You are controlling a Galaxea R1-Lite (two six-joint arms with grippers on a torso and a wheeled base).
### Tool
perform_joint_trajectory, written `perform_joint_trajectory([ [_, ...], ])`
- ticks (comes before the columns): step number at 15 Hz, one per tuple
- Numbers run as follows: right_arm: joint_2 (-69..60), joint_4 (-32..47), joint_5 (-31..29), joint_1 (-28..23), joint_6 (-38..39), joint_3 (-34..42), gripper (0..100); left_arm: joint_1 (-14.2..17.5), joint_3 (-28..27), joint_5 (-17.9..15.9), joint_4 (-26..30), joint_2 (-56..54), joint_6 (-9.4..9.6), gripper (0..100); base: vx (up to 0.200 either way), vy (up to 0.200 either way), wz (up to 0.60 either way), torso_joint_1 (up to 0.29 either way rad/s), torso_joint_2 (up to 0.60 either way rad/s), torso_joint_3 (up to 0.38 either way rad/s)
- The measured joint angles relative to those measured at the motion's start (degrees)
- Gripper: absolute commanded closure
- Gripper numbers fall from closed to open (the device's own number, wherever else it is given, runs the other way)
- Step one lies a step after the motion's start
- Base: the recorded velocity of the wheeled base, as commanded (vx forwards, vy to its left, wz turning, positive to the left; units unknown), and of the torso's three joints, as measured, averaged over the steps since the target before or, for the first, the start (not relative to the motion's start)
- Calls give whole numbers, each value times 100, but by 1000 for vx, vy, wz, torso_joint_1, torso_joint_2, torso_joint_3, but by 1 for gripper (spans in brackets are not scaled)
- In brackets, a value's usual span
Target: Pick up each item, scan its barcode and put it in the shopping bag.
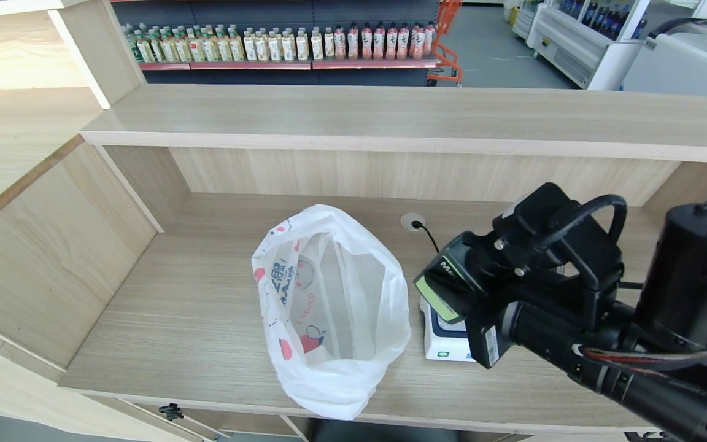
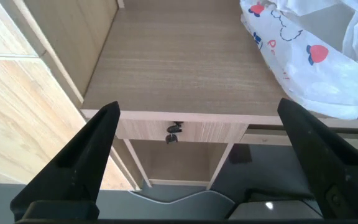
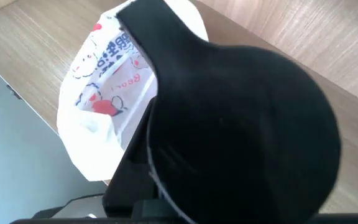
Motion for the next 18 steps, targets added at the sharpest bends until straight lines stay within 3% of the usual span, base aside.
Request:
perform_joint_trajectory([
  [6, 1449, -1741, -729, 22, -296, 68, 100, 2, 0, 0, 0, 0, -13, 0, 0, 0, 0, 0, 0, 0],
  [11, 2133, -2003, -769, 197, -307, 99, 100, 0, 0, 0, 0, 0, -16, 0, 0, 0, 0, 0, 0, 0],
  [15, 2608, -2890, -707, 208, -260, 99, 100, 0, 0, 1, 0, 0, -16, 0, 0, 0, 0, 0, 0, 0],
  [18, 2925, -3062, -696, 217, -160, 215, 100, 0, 0, 0, 0, 0, -16, 0, 0, 0, 0, 0, 0, 0],
])
